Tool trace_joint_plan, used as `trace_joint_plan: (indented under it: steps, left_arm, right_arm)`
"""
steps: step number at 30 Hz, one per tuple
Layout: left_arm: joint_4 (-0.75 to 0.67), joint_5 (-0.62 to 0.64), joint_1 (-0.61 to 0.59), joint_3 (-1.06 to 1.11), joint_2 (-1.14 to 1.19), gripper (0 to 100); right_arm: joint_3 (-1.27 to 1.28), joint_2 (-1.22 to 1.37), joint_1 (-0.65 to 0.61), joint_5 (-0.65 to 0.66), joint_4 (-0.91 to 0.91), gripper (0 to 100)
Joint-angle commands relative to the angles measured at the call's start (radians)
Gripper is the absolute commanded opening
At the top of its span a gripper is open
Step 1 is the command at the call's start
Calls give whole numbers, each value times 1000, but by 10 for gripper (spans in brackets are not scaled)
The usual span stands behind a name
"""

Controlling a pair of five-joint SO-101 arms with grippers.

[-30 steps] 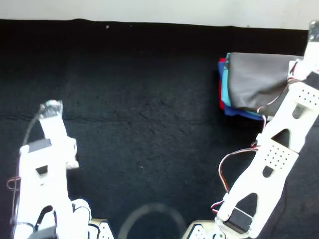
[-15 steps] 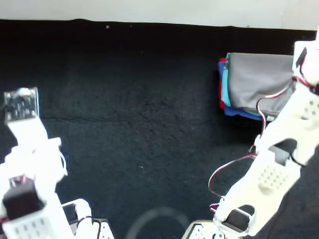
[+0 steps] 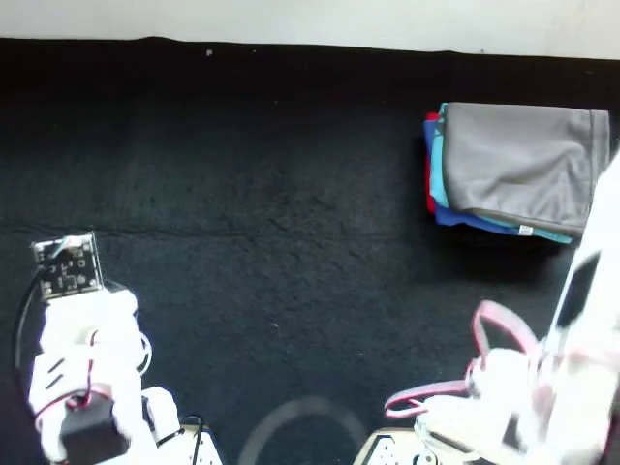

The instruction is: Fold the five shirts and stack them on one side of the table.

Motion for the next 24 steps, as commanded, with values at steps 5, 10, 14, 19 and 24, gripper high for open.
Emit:
trace_joint_plan:
  steps: [5,10,14,19,24]
  left_arm:
    - [-12,6,8,44,-15,11]
    - [107,6,16,136,-15,10]
    - [167,8,85,236,-15,10]
    - [166,8,162,272,-15,11]
    - [166,9,262,274,-15,12]
  right_arm:
    - [1027,-587,-62,-12,10,8]
    - [1768,-1046,-111,-11,-36,8]
    - [2265,-1395,-111,-11,-134,8]
    - [2666,-1620,-110,-12,-197,8]
    - [2743,-1544,-117,-121,-282,8]
